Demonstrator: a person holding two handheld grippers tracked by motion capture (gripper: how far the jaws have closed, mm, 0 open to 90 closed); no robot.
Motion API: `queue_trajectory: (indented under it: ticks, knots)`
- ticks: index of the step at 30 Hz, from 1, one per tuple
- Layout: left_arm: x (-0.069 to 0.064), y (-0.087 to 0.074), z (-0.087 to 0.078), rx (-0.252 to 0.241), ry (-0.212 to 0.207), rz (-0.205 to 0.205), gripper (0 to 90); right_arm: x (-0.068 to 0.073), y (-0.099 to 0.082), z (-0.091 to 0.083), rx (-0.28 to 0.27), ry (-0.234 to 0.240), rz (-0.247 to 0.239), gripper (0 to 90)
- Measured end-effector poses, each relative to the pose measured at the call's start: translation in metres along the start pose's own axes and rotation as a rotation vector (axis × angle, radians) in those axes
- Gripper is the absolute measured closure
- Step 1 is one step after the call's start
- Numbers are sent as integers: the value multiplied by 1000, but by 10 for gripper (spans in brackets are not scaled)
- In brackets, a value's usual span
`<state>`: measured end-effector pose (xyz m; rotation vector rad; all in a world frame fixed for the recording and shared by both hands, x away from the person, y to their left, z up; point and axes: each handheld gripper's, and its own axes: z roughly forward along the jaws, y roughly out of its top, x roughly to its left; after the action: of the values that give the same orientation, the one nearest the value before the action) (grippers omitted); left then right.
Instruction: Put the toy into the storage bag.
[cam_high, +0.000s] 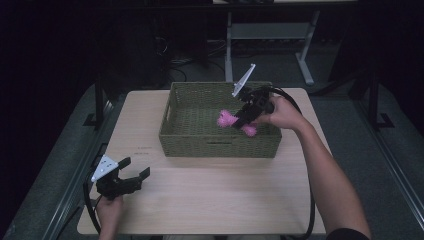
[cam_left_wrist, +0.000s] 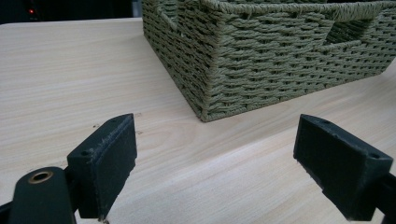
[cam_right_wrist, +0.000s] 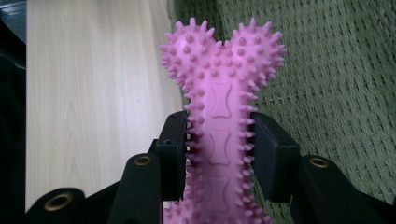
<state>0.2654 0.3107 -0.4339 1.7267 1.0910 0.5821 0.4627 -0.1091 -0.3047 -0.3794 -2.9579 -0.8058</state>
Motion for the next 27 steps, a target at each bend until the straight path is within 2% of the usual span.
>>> queue_trajectory:
  ticks: [8, 27]
  knots:
    - [0, 0, 0, 5, -1, 2, 128, -17, -4, 8, 9, 0, 33, 581]
    - [1, 0, 0, 1, -2, -3, 128, -38, -7, 26, 53, -8, 74, 580]
